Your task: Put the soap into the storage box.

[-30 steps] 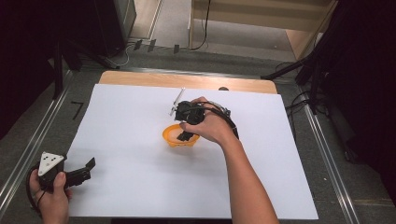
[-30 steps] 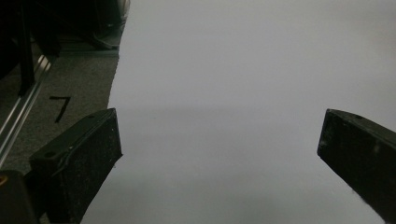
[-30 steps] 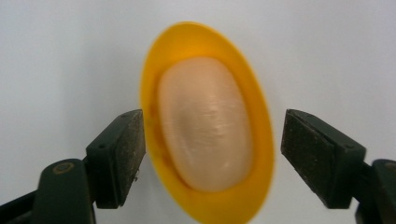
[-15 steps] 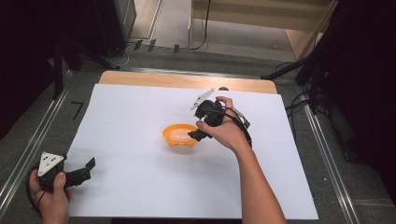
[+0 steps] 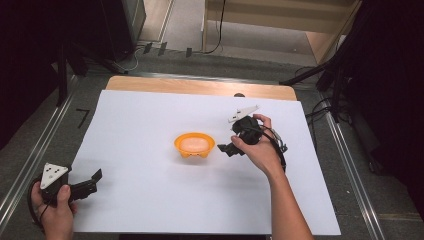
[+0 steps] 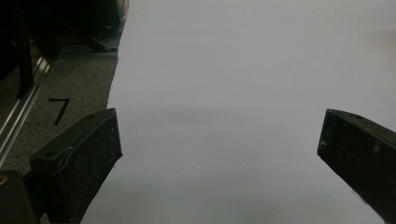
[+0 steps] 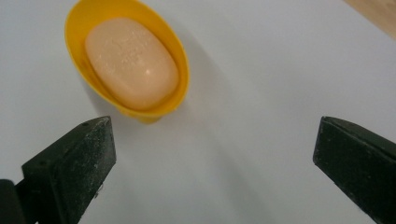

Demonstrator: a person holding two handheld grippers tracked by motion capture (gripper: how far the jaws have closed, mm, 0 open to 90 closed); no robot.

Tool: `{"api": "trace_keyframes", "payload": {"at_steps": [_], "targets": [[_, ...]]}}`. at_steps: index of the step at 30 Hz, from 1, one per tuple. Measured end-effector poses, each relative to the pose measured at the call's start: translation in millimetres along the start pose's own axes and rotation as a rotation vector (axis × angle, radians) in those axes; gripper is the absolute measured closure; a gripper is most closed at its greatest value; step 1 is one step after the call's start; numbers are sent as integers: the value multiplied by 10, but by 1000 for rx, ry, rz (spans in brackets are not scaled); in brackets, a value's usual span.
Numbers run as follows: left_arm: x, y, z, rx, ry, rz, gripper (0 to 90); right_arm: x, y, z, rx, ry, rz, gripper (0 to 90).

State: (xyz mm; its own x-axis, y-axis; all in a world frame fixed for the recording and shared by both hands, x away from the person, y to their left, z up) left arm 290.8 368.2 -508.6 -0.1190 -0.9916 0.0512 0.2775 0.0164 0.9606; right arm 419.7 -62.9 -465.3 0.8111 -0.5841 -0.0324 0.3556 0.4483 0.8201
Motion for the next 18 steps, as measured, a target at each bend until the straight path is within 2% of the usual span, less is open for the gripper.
{"api": "trace_keyframes", "payload": {"at_steps": [1,2,5,11,18], "targets": [[0,-1,1,-1,0,0,0,15,-28,12,0,-9,1,0],[-1,-1,1,-1,2,1,0,32,-107,51,7,-8,-25,0],[-1,-1,1,0,1,0,0,60,-166,85,19,-21,-32,0],[1,0,4,-1,-3,2,0,78,-349,207,56,-44,-93,0],[1,-1,0,-1,-1,2,0,98,-500,352,97,-75,-121,0]]}}
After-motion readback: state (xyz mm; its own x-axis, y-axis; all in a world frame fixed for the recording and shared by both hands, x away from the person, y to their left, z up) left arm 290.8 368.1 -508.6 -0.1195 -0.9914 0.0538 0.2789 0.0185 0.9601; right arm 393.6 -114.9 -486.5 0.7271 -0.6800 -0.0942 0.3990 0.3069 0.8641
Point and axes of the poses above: each handheld gripper's, and its own axes: z roughly backward along the jaws, y roughly out of its top, x roughly to its right, the point moved 9 cm from there along -z, roughly forward along the jaws, and after that the axes turned 15 degrees about x, right-handed, at the moved point
